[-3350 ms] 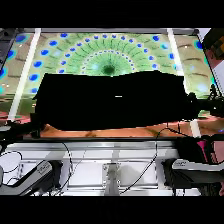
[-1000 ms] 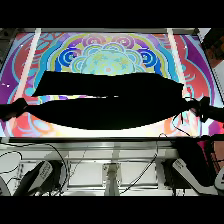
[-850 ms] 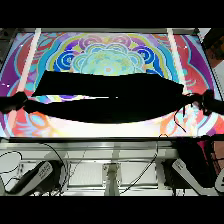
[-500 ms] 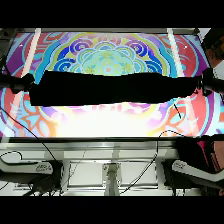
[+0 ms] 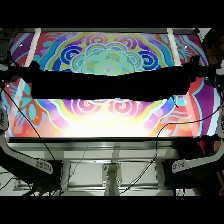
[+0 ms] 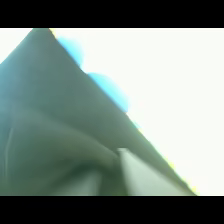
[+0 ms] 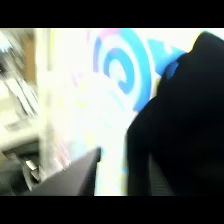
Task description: Fold the clothes and pants, and hang the long-sleeved shirts on hangers.
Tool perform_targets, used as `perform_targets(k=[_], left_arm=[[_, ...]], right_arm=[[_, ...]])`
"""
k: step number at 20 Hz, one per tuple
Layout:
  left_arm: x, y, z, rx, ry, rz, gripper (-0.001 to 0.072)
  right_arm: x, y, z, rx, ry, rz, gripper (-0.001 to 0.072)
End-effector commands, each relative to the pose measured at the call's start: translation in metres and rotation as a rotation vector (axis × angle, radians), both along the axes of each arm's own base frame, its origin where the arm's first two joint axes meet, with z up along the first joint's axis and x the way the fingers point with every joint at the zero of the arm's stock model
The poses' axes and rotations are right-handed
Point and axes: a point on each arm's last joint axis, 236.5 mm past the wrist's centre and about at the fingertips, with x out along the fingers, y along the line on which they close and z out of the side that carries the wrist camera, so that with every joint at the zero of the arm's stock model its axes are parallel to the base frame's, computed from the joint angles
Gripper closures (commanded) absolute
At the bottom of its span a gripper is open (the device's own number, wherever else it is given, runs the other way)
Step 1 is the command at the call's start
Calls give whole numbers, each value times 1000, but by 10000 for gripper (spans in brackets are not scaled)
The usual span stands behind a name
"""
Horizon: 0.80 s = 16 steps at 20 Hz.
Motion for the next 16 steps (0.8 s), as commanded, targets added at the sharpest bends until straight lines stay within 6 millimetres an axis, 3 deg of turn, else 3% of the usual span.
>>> perform_targets(k=[1,2,5,8,9,10,11,14,16], left_arm=[[50,27,37,-73,-229,262,177],[52,29,37,-42,-242,258,177],[49,18,31,-30,-221,199,192],[42,-22,30,-31,-192,54,633],[38,-44,34,-8,-193,-34,701],[33,-72,40,17,-202,-132,703],[28,-102,47,31,-212,-219,703],[-2,-212,58,63,-192,-483,704],[-38,-288,42,85,-87,-631,705]], right_arm=[[39,-6,7,35,-71,-105,339],[39,-3,3,13,-55,-68,298],[24,-7,-15,-66,34,42,299],[2,-9,-24,-127,105,169,309],[-4,-11,-23,-117,122,190,381],[-10,-12,-21,-121,131,224,590],[-16,-14,-17,-132,135,262,697],[-38,-22,-9,-181,141,396,698],[-64,-28,-15,-187,164,504,700]])
